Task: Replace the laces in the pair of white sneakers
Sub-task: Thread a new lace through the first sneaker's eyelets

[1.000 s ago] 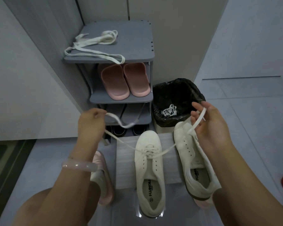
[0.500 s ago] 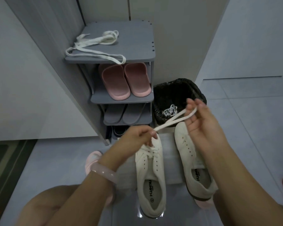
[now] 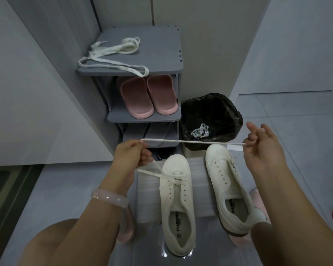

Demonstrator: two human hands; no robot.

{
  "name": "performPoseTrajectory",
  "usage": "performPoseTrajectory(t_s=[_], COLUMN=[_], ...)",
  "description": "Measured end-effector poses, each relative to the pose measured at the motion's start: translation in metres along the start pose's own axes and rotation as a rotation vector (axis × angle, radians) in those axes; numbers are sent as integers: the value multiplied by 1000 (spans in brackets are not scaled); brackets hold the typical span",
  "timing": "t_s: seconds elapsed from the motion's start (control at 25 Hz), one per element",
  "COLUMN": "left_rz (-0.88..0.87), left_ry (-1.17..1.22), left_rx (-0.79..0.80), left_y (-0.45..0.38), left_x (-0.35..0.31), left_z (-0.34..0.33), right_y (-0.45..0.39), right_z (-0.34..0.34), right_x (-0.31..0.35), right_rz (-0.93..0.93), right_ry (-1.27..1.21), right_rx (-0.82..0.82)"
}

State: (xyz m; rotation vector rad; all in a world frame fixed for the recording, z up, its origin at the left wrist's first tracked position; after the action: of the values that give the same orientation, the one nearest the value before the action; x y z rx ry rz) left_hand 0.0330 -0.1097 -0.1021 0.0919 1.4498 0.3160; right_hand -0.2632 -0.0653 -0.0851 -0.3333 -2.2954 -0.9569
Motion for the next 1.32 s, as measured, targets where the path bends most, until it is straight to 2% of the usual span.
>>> performPoseTrajectory(t_s=[0.04,0.08,0.16,0.28,0.4,0.48,0.56,0.68,0.84,1.04,1.32], left_rz=[30,9,-85,-121,-141,-168,-239,-262,-251,-231,-221], left_ry=[144,167,-96,-447,-662,-786,-907,-964,-938,-903,-865], left_rx=[18,49,232,551,692,758,785,845,837,810,807], left_y=[2,3,4,20,31,33,33,36,40,39,38], left_x=[2,2,5,17,33,42,48,60,68,70,73], left_z=[-8,-13,-25,-48,-58,-62,-64,-70,-72,-72,-71], right_y=[0,1,7,16,13,10,11,13,16,20,26], right_z=[-2,-5,-11,-15,-6,3,9,18,22,13,9], right_x=[-4,-11,-27,-58,-99,-118,-126,-125,-130,-130,-135], right_rz=[-22,-45,-24,116,43,-96,-145,-38,157,283,399], right_ry=[41,106,393,1053,1461,1531,1612,1807,1979,1953,2123], right_rx=[11,28,72,165,280,348,446,579,601,620,649])
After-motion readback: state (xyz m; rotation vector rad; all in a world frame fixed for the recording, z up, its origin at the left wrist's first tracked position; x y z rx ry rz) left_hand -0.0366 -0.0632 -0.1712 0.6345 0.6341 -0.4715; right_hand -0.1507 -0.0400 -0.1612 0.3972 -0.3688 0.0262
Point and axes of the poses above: each hand's wrist, its own y-axis away from the middle knuckle, its own z-axis out of the back of the hand, x = y × z, the point moved 6 cm from there along -y, towards the middle knuckle, and after that the axes turned 11 degrees about -z, right-handed, at the moved point
